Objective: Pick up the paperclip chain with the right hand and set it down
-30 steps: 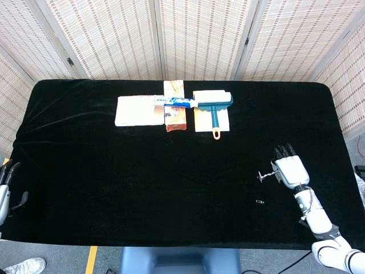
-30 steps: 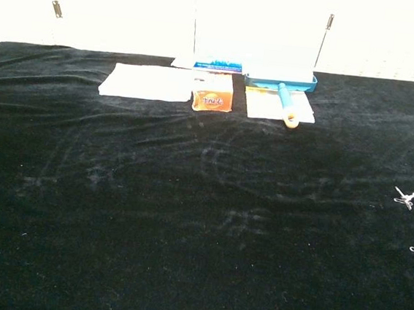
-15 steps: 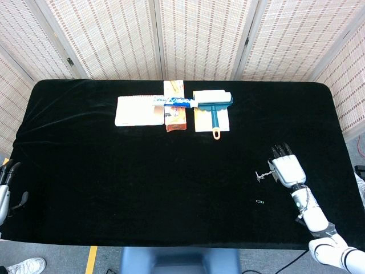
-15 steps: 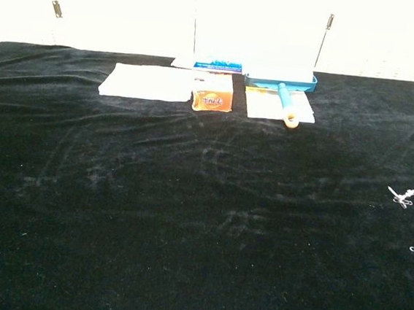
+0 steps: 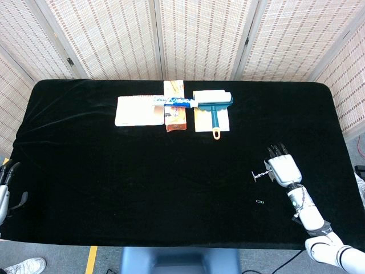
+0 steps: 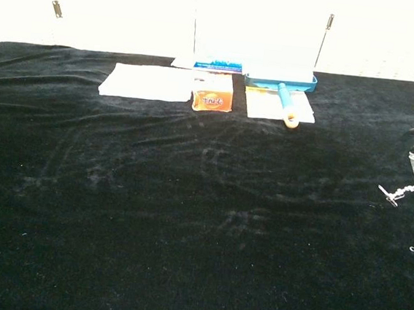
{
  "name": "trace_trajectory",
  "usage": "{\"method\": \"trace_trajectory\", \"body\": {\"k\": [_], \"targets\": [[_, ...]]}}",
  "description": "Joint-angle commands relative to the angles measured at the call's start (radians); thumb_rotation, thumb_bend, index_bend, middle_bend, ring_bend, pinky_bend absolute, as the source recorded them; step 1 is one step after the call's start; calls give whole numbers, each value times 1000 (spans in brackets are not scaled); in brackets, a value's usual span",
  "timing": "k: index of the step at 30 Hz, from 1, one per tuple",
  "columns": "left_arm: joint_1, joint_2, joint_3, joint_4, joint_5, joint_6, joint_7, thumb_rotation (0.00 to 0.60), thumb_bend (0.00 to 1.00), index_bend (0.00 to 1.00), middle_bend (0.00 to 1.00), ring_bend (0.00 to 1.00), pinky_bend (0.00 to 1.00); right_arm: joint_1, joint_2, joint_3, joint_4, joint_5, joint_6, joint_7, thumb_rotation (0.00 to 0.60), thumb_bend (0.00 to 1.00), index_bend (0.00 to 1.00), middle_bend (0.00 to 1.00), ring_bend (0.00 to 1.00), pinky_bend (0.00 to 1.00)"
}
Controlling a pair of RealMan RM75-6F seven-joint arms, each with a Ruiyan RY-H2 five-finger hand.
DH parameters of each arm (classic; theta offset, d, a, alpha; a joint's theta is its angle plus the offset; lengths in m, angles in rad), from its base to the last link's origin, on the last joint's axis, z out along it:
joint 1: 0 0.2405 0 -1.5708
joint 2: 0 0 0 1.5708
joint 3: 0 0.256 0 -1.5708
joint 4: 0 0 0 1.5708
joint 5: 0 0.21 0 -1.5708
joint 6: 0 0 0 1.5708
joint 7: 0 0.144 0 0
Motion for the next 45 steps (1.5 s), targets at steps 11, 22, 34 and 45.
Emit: {"method": "trace_trajectory", "body": {"k": [11, 22, 34, 45], "targets": [[-1, -2, 1, 0, 1, -1, 5, 600, 495, 0, 23, 4, 0, -17, 24, 12, -22, -8, 46, 28, 600, 395, 939, 180, 90, 0], [-3, -3, 1, 0, -2, -6, 10, 600, 495, 0, 23, 4, 0, -7, 44, 58, -34, 20, 58, 50, 600, 394, 939, 181, 90, 0], [-7, -3, 1, 3, -8, -18, 11, 600, 494, 0, 23, 4, 0, 58, -27, 125, 23, 54, 28, 113, 600, 394, 939, 191, 95, 0], [1, 2, 4, 3, -2, -6, -8, 600, 494, 0, 23, 4, 0, 82, -91, 137, 59, 40, 60, 144, 600, 394, 939, 198, 95, 0]]}}
